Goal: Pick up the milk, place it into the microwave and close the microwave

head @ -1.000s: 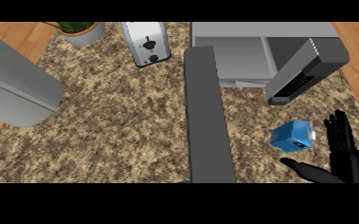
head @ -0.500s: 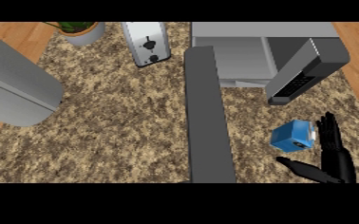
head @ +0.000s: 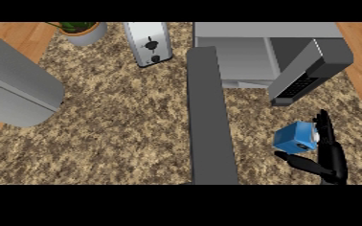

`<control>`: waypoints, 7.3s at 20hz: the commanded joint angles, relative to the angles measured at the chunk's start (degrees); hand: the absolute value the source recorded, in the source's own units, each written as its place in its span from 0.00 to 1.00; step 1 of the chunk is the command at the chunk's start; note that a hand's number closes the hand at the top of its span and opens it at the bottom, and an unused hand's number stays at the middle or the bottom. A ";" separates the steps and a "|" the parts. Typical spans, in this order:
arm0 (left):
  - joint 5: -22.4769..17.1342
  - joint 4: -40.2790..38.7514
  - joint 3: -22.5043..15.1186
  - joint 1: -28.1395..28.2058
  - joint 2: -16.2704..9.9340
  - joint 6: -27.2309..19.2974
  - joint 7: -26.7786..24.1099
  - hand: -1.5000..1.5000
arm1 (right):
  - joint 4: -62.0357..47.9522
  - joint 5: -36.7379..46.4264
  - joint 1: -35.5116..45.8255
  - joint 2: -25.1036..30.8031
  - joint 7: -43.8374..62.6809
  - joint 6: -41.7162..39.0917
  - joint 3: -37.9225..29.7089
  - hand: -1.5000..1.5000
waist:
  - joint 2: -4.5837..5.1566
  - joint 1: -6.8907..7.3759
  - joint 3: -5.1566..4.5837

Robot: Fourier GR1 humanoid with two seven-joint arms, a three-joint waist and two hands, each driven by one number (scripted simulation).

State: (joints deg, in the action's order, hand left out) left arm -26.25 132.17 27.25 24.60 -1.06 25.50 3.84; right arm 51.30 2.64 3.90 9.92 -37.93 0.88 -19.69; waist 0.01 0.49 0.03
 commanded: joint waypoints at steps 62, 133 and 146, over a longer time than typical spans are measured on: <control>-4.44 -8.35 7.29 -4.42 -2.79 6.68 -0.01 0.00 | -34.03 16.97 52.74 -3.18 3.57 26.19 7.71 1.00 | 1.46 3.71 0.10; 12.73 -15.64 -23.09 -14.34 1.04 8.49 1.89 1.00 | -39.17 6.52 38.82 -0.39 -15.94 -4.82 -3.11 0.00 | -0.01 -0.32 -0.02; 21.74 -18.28 -36.02 -20.70 1.06 -0.08 2.30 1.00 | -17.29 4.48 13.78 -2.15 -16.06 -8.98 2.75 0.00 | -0.52 -1.96 -0.13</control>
State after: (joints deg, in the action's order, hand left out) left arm -7.05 114.05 -5.16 5.01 -0.02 28.11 6.75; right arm 26.99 8.52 24.83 6.04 -54.62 -4.22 -17.83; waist -0.42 -1.24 -0.07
